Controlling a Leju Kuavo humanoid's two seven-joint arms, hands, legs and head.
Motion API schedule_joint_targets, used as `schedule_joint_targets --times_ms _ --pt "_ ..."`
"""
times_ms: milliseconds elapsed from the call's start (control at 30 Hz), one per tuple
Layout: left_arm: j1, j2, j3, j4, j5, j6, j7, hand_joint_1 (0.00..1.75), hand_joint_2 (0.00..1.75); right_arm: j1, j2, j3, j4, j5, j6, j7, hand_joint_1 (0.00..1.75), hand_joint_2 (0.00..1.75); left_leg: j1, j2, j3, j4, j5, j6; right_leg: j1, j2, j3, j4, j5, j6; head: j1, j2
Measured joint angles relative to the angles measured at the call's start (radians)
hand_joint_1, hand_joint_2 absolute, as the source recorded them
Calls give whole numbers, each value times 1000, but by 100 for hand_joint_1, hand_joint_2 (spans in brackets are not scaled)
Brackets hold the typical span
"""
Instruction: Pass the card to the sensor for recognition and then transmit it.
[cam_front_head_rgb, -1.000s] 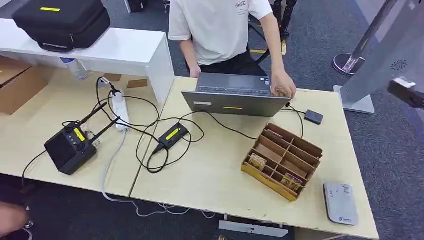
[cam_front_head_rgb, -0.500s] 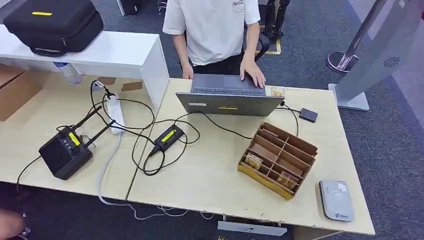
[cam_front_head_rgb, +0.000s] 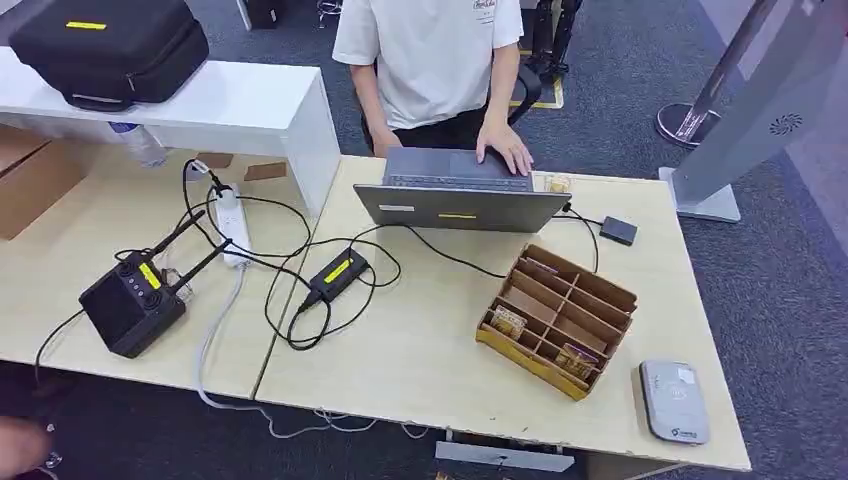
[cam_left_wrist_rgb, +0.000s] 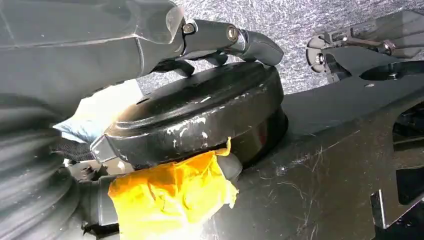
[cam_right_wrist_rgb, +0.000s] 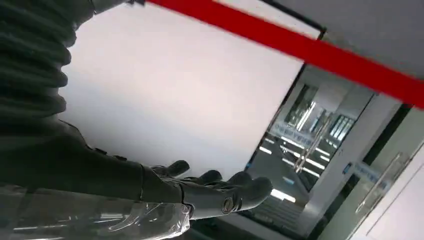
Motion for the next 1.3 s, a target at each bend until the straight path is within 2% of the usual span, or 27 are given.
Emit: schedule_joint_targets --times_ms 67,133,167,233,267,300,333,367,400,500,633,767,1000,1300 --pt "2 -11 49 0 -94 -23 29 0 175 55 26 -31 5 9 -3 7 0 175 0 0 0 0 0 0 0 0 0 0 0 0 -1 0" --pt "13 -21 202 0 -367 -46 59 0 175 100 51 -63 10 14 -5 11 0 175 0 -1 0 0 0 0 -1 0 0 0 0 0 0 0" --pt "20 -26 290 0 -559 -53 66 0 175 115 60 -71 15 -25 -19 21 0 175 0 0 0 -1 0 0 -1 0 -1 0 0 0 -2 0" --pt "36 -42 558 0 -1043 -58 74 0 175 132 80 -2 42 -258 -74 49 0 175 0 1 0 -1 0 0 0 1 -1 0 0 0 -1 0" --pt "44 -50 665 0 -1223 -59 76 0 175 143 85 60 47 -389 -84 60 0 175 1 1 0 -1 0 0 1 1 -1 0 0 0 0 0" --pt "49 -58 755 0 -1366 -61 77 0 175 153 91 128 52 -490 -85 70 0 175 1 2 0 -1 0 0 1 2 -1 0 0 0 0 0" --pt "53 -64 823 0 -1455 -63 78 0 175 165 97 184 58 -539 -85 73 0 175 1 4 0 -1 0 0 1 2 -1 0 0 0 0 0" --pt "56 -69 870 0 -1481 -63 79 0 175 176 103 219 61 -545 -86 76 0 175 0 5 0 -1 0 0 0 4 -1 0 0 0 -1 0" --pt "59 -72 919 0 -1453 -63 81 0 175 186 111 254 64 -551 -86 76 0 175 0 6 0 -1 -1 -1 0 5 -2 0 0 -1 0 0" --pt "76 -74 1017 0 -1228 -63 86 0 175 207 126 319 75 -553 -85 79 0 175 1 8 1 -1 -1 -1 0 7 -4 0 1 -1 -1 0" --pt "84 -76 1083 0 -1191 -61 90 0 175 216 137 356 84 -553 -85 79 0 175 1 8 0 -1 0 -1 1 7 -4 0 1 -1 0 0" --pt "86 -77 1114 0 -1189 -60 94 0 175 227 145 370 88 -554 -85 79 0 175 1 8 0 -1 0 -2 1 7 -4 0 1 -1 -1 0" --pt "87 -77 1119 0 -1188 -58 95 0 175 230 150 372 89 -554 -85 79 0 175 1 8 0 -1 0 -2 1 7 -4 0 1 -1 0 0" --pt "89 -77 1143 0 -1183 -53 96 0 175 310 232 372 100 -570 -84 85 0 175 1 8 0 -1 -1 -2 1 7 -4 0 0 -2 0 0"
